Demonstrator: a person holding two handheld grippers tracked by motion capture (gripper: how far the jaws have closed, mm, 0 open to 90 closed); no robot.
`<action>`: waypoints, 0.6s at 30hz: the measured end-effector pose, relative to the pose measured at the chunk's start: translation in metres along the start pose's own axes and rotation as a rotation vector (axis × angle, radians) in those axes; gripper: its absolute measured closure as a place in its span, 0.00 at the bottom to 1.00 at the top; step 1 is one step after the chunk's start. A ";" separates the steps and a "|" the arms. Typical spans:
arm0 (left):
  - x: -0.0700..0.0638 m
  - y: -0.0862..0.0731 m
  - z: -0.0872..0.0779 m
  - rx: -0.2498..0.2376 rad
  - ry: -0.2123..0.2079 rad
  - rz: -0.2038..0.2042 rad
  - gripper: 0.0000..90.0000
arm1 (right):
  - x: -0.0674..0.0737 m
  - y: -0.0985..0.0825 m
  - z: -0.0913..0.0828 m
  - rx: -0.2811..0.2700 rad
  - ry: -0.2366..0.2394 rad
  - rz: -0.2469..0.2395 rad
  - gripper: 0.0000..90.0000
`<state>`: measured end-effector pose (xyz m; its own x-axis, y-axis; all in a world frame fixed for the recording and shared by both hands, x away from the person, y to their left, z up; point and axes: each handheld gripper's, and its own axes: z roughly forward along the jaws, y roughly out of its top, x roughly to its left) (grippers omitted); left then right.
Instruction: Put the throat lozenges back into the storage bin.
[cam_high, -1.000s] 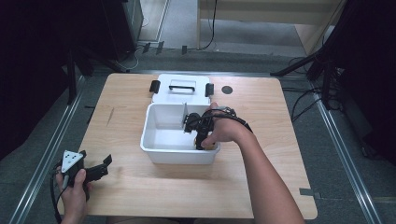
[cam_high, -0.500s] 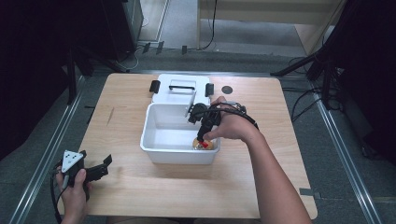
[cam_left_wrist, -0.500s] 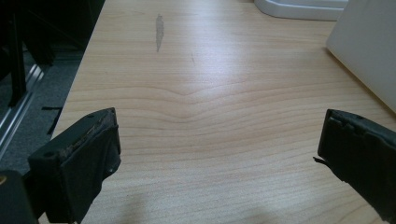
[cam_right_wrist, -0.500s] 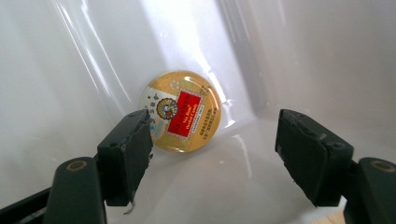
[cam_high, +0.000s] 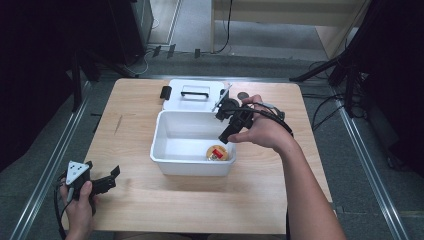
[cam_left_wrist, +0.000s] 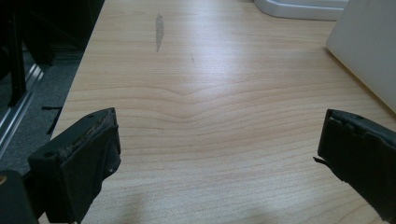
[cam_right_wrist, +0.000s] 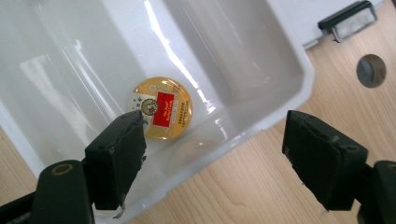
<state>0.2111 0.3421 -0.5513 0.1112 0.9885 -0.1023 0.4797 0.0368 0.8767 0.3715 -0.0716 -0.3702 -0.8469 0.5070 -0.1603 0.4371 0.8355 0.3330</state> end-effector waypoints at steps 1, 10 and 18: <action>0.000 0.000 0.000 0.000 0.000 0.000 0.00 | -0.002 -0.003 -0.006 -0.009 -0.012 0.021 0.23; 0.000 0.000 0.000 0.001 0.001 0.001 0.00 | -0.015 -0.020 -0.021 -0.020 -0.052 0.133 0.14; 0.000 0.000 0.000 0.002 0.001 0.001 0.00 | -0.032 -0.048 -0.023 -0.035 -0.049 0.237 0.00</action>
<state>0.2108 0.3420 -0.5512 0.1111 0.9886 -0.1014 0.4815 0.0356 0.8757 0.3708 -0.1323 -0.3600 -0.7060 0.6982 -0.1187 0.6102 0.6848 0.3983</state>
